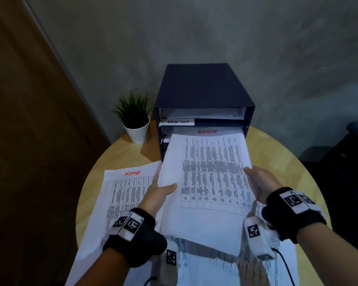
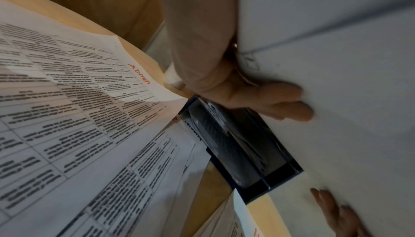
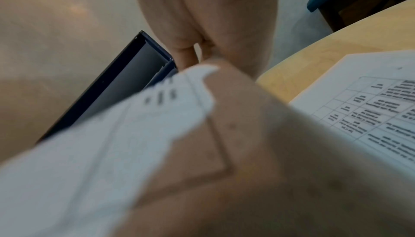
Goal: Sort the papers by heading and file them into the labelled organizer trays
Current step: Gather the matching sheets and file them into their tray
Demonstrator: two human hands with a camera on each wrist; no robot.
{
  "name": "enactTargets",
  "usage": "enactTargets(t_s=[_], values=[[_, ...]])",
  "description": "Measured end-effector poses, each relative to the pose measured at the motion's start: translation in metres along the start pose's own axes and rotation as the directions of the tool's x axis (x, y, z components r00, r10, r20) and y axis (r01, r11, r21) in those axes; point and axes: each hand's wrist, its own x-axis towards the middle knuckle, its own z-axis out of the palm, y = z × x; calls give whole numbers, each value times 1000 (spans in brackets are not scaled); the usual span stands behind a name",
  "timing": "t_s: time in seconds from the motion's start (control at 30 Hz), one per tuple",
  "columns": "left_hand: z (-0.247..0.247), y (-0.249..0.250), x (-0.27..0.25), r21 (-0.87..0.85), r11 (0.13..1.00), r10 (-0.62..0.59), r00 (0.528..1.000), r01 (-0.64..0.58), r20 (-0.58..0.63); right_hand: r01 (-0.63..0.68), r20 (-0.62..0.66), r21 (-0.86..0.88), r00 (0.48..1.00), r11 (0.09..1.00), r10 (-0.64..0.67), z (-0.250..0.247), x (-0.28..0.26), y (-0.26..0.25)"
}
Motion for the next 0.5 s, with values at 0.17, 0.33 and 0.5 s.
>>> enactTargets(t_s=[0.17, 0.33, 0.5], values=[[-7, 12, 6, -29, 998, 48, 996, -51, -79, -23, 342, 77, 940, 997, -4, 3, -23, -11], [1, 49, 29, -21, 1000, -3, 996, 1, -89, 38, 366, 18, 930, 999, -42, -6, -26, -9], [9, 62, 34, -85, 983, -140, 962, 164, 234, 128, 92, 217, 984, 968, -151, -6, -11, -11]])
